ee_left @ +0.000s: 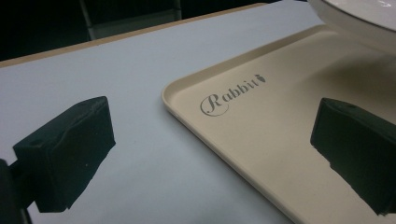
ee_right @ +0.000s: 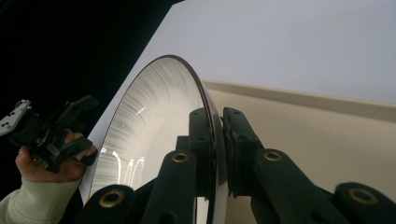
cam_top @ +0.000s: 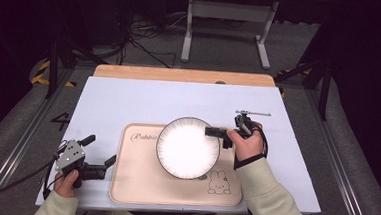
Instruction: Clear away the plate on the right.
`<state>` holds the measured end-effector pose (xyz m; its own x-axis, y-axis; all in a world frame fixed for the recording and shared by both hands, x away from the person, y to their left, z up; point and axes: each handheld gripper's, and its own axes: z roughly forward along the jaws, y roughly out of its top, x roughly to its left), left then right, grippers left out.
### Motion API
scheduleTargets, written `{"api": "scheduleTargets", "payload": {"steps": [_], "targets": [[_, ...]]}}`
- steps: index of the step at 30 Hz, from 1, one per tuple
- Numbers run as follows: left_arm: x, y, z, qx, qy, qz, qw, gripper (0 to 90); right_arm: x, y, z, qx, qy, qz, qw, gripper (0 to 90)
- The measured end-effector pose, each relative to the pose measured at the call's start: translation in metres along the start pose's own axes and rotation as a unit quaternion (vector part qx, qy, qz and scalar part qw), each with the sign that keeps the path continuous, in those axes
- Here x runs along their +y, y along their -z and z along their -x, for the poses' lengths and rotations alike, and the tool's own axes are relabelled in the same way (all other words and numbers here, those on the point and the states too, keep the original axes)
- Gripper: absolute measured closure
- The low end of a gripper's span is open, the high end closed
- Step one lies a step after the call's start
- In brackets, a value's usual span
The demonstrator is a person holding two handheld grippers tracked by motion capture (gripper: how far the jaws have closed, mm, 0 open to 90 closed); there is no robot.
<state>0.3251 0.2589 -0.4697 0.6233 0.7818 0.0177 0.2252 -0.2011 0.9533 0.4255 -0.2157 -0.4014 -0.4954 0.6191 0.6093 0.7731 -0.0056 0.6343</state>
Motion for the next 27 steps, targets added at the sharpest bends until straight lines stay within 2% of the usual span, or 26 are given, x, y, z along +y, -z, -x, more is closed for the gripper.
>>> {"api": "scheduleTargets", "payload": {"steps": [16, 27], "targets": [[0.000, 0.000, 0.000, 0.000, 0.000, 0.002, 1.0000, 0.2, -0.010, -0.028, 0.004, -0.010, -0.003, -0.029, 0.9995, 82.6], [0.000, 0.000, 0.000, -0.001, -0.001, 0.002, 1.0000, 0.2, -0.015, -0.036, 0.006, -0.010, -0.010, -0.043, 0.9990, 82.2]]}}
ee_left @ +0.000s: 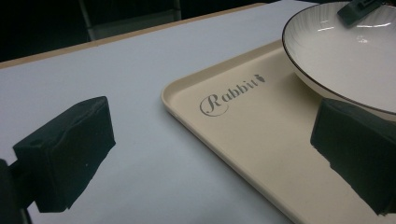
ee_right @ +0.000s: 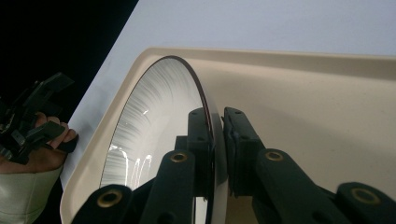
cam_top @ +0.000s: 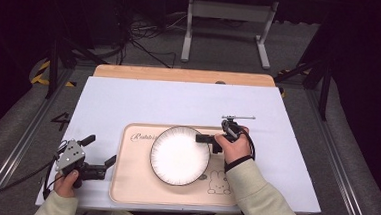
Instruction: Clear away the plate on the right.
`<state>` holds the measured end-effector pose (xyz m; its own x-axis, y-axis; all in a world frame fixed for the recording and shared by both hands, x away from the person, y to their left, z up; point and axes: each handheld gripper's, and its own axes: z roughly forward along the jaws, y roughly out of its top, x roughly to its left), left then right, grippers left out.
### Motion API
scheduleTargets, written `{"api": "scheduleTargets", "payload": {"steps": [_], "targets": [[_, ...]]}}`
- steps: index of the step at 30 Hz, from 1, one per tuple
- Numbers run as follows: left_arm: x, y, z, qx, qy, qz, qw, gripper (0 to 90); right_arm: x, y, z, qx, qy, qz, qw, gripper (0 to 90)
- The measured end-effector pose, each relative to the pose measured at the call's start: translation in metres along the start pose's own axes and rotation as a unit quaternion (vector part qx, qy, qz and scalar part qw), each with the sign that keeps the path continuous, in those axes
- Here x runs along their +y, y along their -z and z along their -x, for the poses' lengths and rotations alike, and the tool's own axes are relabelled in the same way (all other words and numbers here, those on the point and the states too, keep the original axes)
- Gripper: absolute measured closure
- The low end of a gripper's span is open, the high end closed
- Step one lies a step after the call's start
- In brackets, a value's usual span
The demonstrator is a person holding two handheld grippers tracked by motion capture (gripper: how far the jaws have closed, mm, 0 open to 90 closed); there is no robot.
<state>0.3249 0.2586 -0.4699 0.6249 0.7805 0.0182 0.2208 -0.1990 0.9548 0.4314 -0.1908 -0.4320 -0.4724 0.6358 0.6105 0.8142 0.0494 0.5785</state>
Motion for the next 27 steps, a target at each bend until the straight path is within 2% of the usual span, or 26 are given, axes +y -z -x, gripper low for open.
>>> {"api": "scheduleTargets", "payload": {"steps": [7, 21, 27], "targets": [[0.0001, 0.0001, 0.0000, 0.000, 0.000, -0.001, 1.0000, 0.2, -0.0013, -0.0031, -0.0025, 0.005, 0.000, -0.007, 1.0000, 82.1], [0.0001, 0.0001, 0.0000, 0.000, 0.000, -0.001, 1.0000, 0.2, -0.0009, -0.0065, 0.0027, -0.008, 0.018, -0.021, 0.9996, 83.1], [0.0001, 0.0002, 0.0000, 0.000, 0.000, -0.001, 1.0000, 0.2, -0.0007, -0.0078, 0.0049, -0.009, 0.021, -0.026, 0.9994, 78.3]]}}
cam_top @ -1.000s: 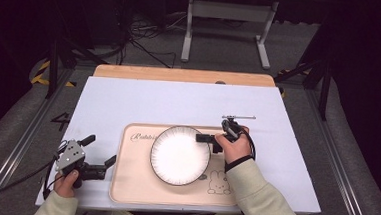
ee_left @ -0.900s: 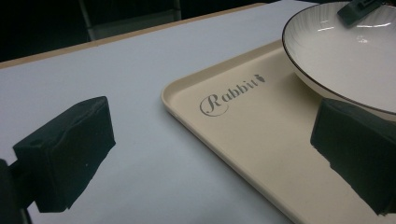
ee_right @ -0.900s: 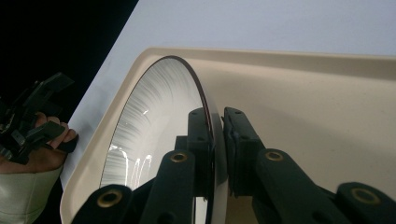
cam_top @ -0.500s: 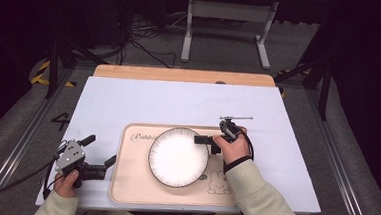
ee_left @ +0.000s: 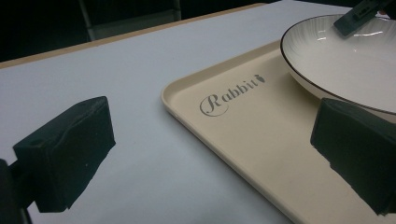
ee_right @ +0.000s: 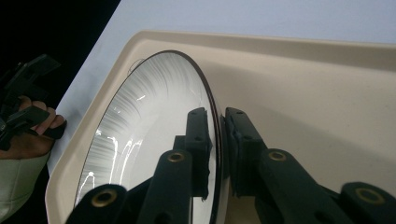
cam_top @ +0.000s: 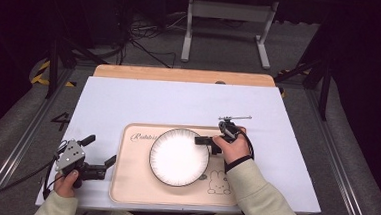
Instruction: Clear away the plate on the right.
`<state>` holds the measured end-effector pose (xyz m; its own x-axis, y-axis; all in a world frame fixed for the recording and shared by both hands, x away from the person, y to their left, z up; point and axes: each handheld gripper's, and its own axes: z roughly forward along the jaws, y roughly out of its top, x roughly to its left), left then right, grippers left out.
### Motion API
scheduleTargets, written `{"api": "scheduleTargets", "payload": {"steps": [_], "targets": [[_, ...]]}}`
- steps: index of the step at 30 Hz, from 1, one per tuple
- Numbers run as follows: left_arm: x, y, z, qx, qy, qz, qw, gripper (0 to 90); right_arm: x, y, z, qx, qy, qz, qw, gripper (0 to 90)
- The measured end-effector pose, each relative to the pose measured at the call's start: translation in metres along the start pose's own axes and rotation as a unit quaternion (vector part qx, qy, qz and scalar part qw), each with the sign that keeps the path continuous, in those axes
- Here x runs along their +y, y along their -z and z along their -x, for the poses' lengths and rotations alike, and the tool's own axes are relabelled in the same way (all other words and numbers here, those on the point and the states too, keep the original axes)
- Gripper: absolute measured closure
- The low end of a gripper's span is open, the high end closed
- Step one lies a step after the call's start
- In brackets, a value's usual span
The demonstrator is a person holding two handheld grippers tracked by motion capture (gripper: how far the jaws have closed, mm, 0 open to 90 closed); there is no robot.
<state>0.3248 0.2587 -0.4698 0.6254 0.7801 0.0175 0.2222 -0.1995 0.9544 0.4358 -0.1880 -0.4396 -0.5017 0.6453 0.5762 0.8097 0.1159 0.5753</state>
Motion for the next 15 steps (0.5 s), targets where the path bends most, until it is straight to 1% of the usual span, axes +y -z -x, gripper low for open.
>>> {"api": "scheduleTargets", "payload": {"steps": [2, 3, 7, 11, 12, 14, 15], "targets": [[0.0000, 0.0000, 0.0000, 0.000, 0.000, 0.000, 1.0000, 0.2, -0.0001, -0.0003, 0.0000, -0.001, 0.001, 0.000, 1.0000, 77.8], [0.0000, 0.0000, 0.0000, 0.000, 0.000, 0.000, 1.0000, 0.2, -0.0004, -0.0014, 0.0004, -0.008, 0.005, -0.004, 1.0000, 75.8], [0.0000, 0.0000, 0.0000, 0.000, 0.000, 0.000, 1.0000, 0.2, -0.0010, -0.0025, 0.0011, -0.012, 0.008, -0.008, 0.9999, 74.1], [0.0000, 0.0002, -0.0001, 0.000, -0.001, -0.001, 1.0000, 0.2, -0.0010, -0.0036, 0.0005, -0.017, 0.016, -0.011, 0.9997, 68.3], [0.0000, 0.0002, -0.0001, 0.000, -0.001, -0.001, 1.0000, 0.2, -0.0010, -0.0036, 0.0005, -0.017, 0.016, -0.011, 0.9997, 68.3], [0.0000, 0.0003, -0.0001, -0.001, -0.002, -0.001, 1.0000, 0.2, -0.0021, -0.0060, 0.0021, -0.024, 0.023, -0.016, 0.9993, 64.5], [0.0000, 0.0003, -0.0002, -0.001, -0.002, -0.001, 1.0000, 0.2, -0.0026, -0.0068, 0.0028, -0.025, 0.028, -0.014, 0.9992, 64.0]]}}
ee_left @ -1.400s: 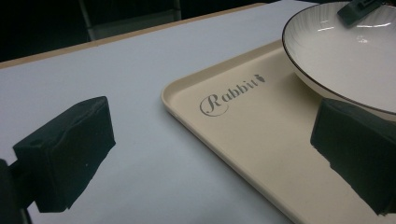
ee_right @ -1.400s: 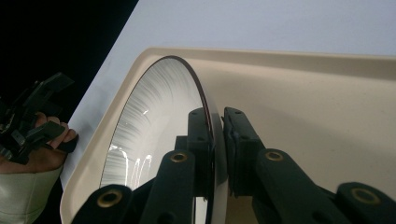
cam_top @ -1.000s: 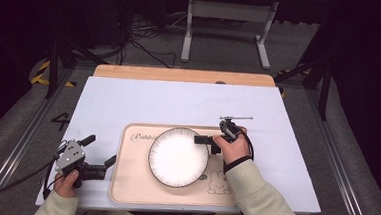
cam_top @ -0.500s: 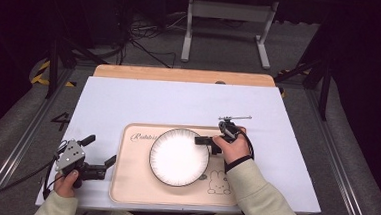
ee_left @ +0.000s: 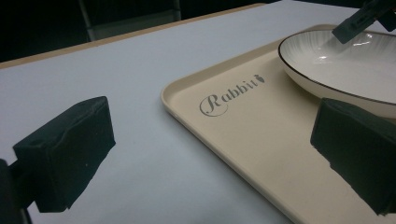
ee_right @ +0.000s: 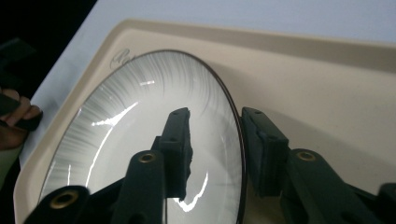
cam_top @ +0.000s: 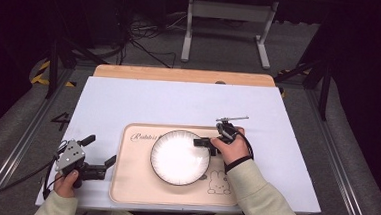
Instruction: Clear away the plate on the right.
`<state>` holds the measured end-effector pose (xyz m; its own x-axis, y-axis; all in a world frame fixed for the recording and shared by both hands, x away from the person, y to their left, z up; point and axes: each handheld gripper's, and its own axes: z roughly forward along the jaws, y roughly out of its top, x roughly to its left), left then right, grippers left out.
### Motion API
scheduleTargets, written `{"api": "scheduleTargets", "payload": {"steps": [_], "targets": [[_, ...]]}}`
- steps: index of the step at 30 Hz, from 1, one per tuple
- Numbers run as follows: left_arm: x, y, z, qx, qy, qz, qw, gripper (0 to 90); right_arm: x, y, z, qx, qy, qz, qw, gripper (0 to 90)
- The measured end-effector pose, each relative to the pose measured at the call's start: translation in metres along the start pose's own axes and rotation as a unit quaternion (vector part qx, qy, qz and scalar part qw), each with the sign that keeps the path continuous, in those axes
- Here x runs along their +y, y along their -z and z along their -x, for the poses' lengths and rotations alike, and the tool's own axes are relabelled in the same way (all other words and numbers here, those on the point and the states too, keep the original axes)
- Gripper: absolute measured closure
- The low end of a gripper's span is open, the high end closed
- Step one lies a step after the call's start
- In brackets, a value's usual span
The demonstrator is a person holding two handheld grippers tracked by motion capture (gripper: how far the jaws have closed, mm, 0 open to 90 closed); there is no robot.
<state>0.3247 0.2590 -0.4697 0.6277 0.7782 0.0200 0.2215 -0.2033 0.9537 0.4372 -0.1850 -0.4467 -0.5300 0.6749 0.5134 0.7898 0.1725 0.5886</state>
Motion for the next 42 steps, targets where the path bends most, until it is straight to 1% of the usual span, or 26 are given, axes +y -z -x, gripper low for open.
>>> {"api": "scheduleTargets", "payload": {"steps": [2, 5, 7, 8, 9, 10, 12, 13, 14, 15, 16, 19, 21, 22, 23, 26, 28, 29, 31, 32, 33, 34, 36, 39, 40, 42], "targets": [[0.000, 0.000, 0.000, 0.000, 0.000, 0.000, 1.0000, 0.2, 0.001, 0.002, 0.000, -0.001, 0.002, 0.015, 0.9999, 61.3], [0.000, 0.000, 0.000, 0.000, 0.001, 0.001, 1.0000, 0.2, 0.003, 0.006, -0.002, -0.005, 0.012, 0.024, 0.9996, 56.3], [0.000, 0.000, 0.000, 0.000, 0.001, 0.001, 1.0000, 0.2, 0.003, 0.008, -0.002, 0.000, 0.011, 0.026, 0.9996, 54.5], [0.000, 0.000, 0.000, 0.000, 0.001, 0.001, 1.0000, 0.2, 0.003, 0.008, -0.002, -0.004, 0.019, 0.029, 0.9994, 53.1], [0.000, 0.000, 0.000, 0.000, 0.001, 0.001, 1.0000, 0.2, 0.003, 0.008, -0.002, -0.004, 0.019, 0.029, 0.9994, 53.1], [0.000, 0.000, 0.000, 0.000, 0.001, 0.001, 1.0000, 0.2, 0.004, 0.009, -0.003, -0.007, 0.027, 0.034, 0.9990, 49.4], [0.000, 0.000, 0.000, 0.000, 0.002, 0.000, 1.0000, 0.2, 0.004, 0.010, -0.004, -0.010, 0.042, 0.039, 0.9983, 46.2], [0.000, 0.000, 0.000, 0.000, 0.002, 0.000, 1.0000, 0.2, 0.004, 0.011, -0.006, -0.019, 0.060, 0.044, 0.9970, 44.4], [0.000, 0.000, 0.000, 0.000, 0.002, 0.000, 1.0000, 0.2, 0.004, 0.011, -0.006, -0.019, 0.060, 0.044, 0.9970, 44.4], [0.000, 0.000, 0.000, -0.001, 0.001, 0.001, 1.0000, 0.2, 0.005, 0.012, -0.007, -0.019, 0.068, 0.051, 0.9962, 42.2], [0.000, 0.000, 0.000, -0.002, 0.001, 0.000, 1.0000, 0.2, 0.005, 0.013, -0.009, -0.021, 0.086, 0.074, 0.9933, 39.8], [0.000, 0.000, 0.000, -0.001, 0.000, 0.003, 1.0000, 0.2, 0.007, 0.020, -0.015, -0.036, 0.116, 0.082, 0.9892, 37.5], [0.000, 0.000, 0.000, -0.002, -0.001, 0.001, 1.0000, 0.2, 0.008, 0.026, -0.019, -0.039, 0.149, 0.089, 0.9841, 31.2], [0.000, 0.000, 0.000, -0.002, 0.000, 0.000, 1.0000, 0.2, 0.008, 0.028, -0.020, -0.037, 0.158, 0.091, 0.9827, 30.2], [0.000, 0.000, 0.000, -0.002, 0.000, 0.000, 1.0000, 0.2, 0.008, 0.030, -0.022, -0.035, 0.174, 0.098, 0.9792, 29.7], [0.000, 0.000, 0.000, -0.002, 0.000, 0.000, 1.0000, 0.2, 0.007, 0.034, -0.024, -0.030, 0.209, 0.105, 0.9718, 23.0], [0.000, 0.000, 0.000, -0.002, 0.000, 0.000, 1.0000, 0.2, 0.006, 0.038, -0.026, -0.030, 0.247, 0.110, 0.9623, 19.8], [0.000, 0.000, 0.000, -0.002, 0.000, 0.000, 1.0000, 0.2, 0.006, 0.039, -0.026, -0.032, 0.262, 0.111, 0.9582, 18.0], [0.000, 0.000, 0.000, -0.002, 0.000, 0.000, 1.0000, 0.2, 0.005, 0.043, -0.027, -0.025, 0.284, 0.122, 0.9506, 16.2], [0.000, 0.000, 0.000, -0.002, 0.000, 0.000, 1.0000, 0.2, 0.005, 0.044, -0.028, -0.021, 0.291, 0.126, 0.9481, 15.8], [0.000, 0.000, 0.000, -0.002, 0.000, 0.000, 1.0000, 0.2, 0.003, 0.046, -0.029, -0.016, 0.302, 0.131, 0.9441, 14.3], [0.000, 0.000, 0.000, -0.002, 0.000, 0.000, 1.0000, 0.2, 0.002, 0.048, -0.030, -0.015, 0.309, 0.135, 0.9412, 12.9], [0.000, 0.000, 0.000, -0.002, 0.000, 0.000, 1.0000, 0.2, -0.001, 0.052, -0.031, -0.009, 0.321, 0.144, 0.9361, 11.0], [0.000, 0.000, 0.000, -0.002, 0.000, 0.000, 1.0000, 0.2, -0.005, 0.059, -0.030, 0.000, 0.337, 0.165, 0.9267, 9.2], [0.000, 0.000, 0.000, -0.002, 0.001, 0.001, 1.0000, 0.2, -0.005, 0.061, -0.030, 0.002, 0.340, 0.171, 0.9246, 7.9], [0.000, 0.000, 0.000, -0.001, 0.001, 0.002, 1.0000, 0.2, -0.007, 0.065, -0.030, 0.007, 0.343, 0.179, 0.9221, 7.4]]}}
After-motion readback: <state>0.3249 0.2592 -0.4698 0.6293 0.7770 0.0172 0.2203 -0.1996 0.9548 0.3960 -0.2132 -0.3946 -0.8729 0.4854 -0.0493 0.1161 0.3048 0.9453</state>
